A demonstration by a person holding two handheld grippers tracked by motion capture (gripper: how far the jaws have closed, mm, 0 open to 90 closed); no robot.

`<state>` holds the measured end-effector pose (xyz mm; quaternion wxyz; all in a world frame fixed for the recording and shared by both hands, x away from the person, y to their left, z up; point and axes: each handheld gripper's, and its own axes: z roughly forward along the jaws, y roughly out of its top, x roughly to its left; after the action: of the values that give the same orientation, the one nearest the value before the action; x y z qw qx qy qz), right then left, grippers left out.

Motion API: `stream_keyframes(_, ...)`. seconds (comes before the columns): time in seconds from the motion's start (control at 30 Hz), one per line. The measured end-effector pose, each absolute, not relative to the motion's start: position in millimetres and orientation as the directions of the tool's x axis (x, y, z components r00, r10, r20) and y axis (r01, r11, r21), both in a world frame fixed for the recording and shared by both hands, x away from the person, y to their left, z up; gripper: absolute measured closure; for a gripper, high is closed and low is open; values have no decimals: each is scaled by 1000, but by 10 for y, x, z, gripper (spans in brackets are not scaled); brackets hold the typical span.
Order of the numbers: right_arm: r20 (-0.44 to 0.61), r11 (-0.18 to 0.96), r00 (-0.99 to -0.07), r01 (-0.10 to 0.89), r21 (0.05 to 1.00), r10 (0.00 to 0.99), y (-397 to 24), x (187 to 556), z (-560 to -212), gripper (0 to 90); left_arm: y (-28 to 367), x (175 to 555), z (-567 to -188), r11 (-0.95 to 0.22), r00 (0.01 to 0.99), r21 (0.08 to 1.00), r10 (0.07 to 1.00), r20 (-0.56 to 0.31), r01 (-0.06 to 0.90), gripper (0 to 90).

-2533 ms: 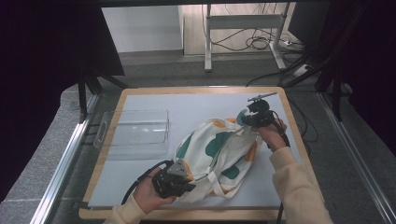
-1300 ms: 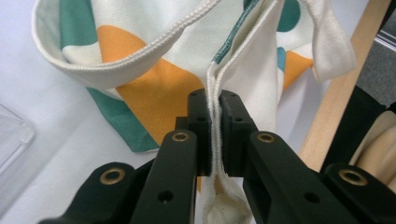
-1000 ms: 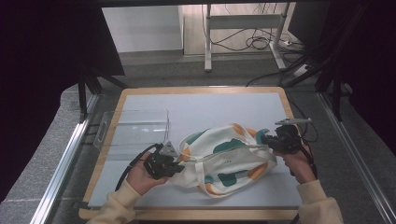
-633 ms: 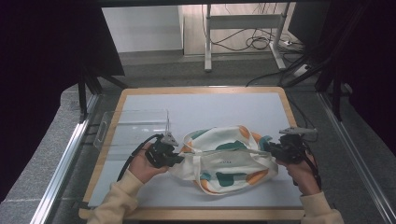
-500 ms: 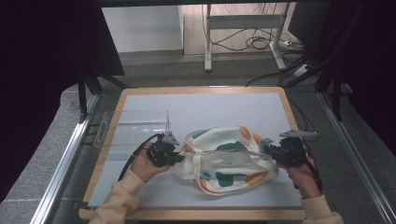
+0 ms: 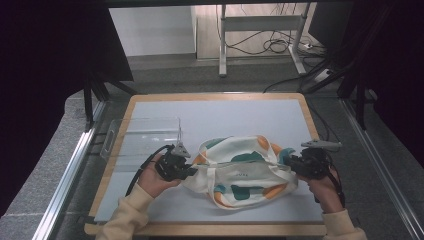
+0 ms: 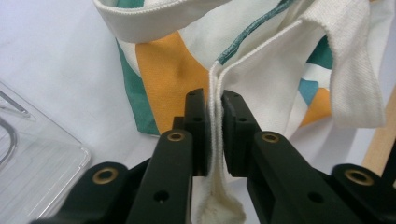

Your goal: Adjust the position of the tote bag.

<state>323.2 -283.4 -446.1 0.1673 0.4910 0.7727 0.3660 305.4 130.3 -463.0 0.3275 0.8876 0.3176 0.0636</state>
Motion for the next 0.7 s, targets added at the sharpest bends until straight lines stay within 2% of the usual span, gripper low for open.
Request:
stream_keyframes(0.03, 112, 238, -456, 641, 730, 883, -2853, 3233, -4453, 656, 1317, 3044, -4614, -583, 796, 626, 597, -102, 518, 779)
stream_keyframes(0.13, 114, 220, -435, 643, 733, 893, -2910, 3234, -4429, 473, 1352, 3001, -4558, -572, 813, 652, 570, -121, 498, 652)
stream_keyframes(0.23, 129, 176, -404, 635, 752, 906, -2974, 3221, -4369, 361, 1368, 2942, -4465, -567, 826, 674, 552, -115, 473, 517)
stream_keyframes(0.33, 137, 145, -390, 612, 778, 911, -3028, 3185, -4263, 319, 1389, 2889, -4363, -553, 824, 699, 559, -92, 453, 456)
stream_keyframes(0.43, 112, 180, -433, 578, 796, 894, -3013, 3133, -4158, 294, 1415, 2863, -4301, -530, 820, 725, 567, -81, 439, 387)
stream_keyframes(0.57, 85, 229, -510, 522, 821, 856, -2887, 3060, -4042, 287, 1416, 2853, -4289, -509, 809, 745, 584, -70, 432, 359)
stream_keyframes(0.7, 105, 249, -588, 488, 837, 802, -2711, 3031, -4013, 287, 1419, 2862, -4288, -491, 794, 760, 606, -54, 426, 353)
